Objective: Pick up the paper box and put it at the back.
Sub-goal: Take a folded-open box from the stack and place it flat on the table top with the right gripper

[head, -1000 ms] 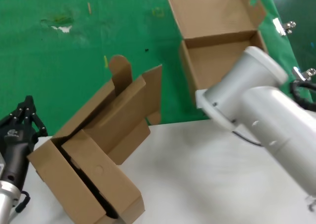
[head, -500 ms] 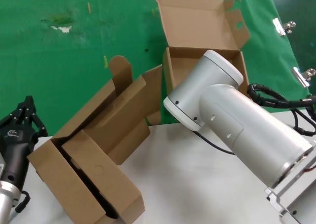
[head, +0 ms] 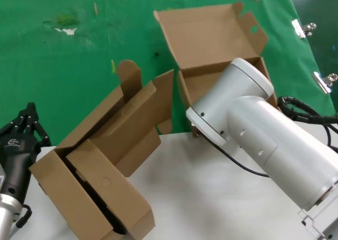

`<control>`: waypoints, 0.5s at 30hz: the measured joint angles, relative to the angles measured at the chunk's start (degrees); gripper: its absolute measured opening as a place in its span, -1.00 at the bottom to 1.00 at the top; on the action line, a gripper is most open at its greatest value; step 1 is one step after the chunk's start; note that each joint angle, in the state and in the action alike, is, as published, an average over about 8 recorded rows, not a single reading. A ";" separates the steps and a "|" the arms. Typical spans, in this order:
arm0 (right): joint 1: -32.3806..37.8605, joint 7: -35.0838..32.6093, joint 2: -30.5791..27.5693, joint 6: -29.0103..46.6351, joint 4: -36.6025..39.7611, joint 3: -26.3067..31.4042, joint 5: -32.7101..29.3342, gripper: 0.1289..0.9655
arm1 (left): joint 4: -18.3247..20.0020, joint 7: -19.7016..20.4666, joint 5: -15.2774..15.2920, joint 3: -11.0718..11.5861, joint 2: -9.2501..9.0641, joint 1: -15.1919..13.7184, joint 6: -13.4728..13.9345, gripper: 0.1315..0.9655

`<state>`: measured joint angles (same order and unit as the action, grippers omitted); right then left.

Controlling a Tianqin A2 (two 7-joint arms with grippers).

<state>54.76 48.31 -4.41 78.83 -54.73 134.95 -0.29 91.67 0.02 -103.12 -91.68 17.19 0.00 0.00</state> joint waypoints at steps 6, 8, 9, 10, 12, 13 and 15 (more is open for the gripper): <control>-0.62 0.64 -0.95 0.81 -1.55 -0.45 0.05 -0.98 | 0.00 0.00 0.00 0.00 0.00 0.00 0.00 -0.98; -0.53 1.07 -0.91 0.48 -1.35 -0.53 -0.16 -0.98 | 0.00 0.00 0.00 0.00 0.00 0.00 0.00 -0.98; -0.43 1.36 -0.82 0.19 -1.10 -0.55 -0.32 -0.98 | 0.00 0.00 0.00 0.00 0.00 0.00 0.00 -0.98; -0.31 1.68 -0.69 -0.15 -0.78 -0.58 -0.49 -0.98 | 0.00 0.00 0.00 0.00 0.00 0.00 0.00 -0.98; -0.03 2.40 -0.37 -0.91 -0.02 -0.61 -0.88 -0.97 | 0.00 0.00 0.00 0.00 0.00 0.00 0.00 -0.98; 0.11 2.79 -0.18 -1.30 0.38 -0.63 -1.08 -0.97 | 0.00 0.00 0.00 0.00 0.00 0.00 0.00 -0.98; 0.39 3.58 0.20 -2.06 1.18 -0.66 -1.49 -0.96 | 0.00 0.00 0.00 0.00 0.00 0.00 0.00 -0.98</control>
<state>55.15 51.89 -4.22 76.77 -53.55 134.29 -1.78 91.67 0.02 -103.12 -91.68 17.19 0.00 0.00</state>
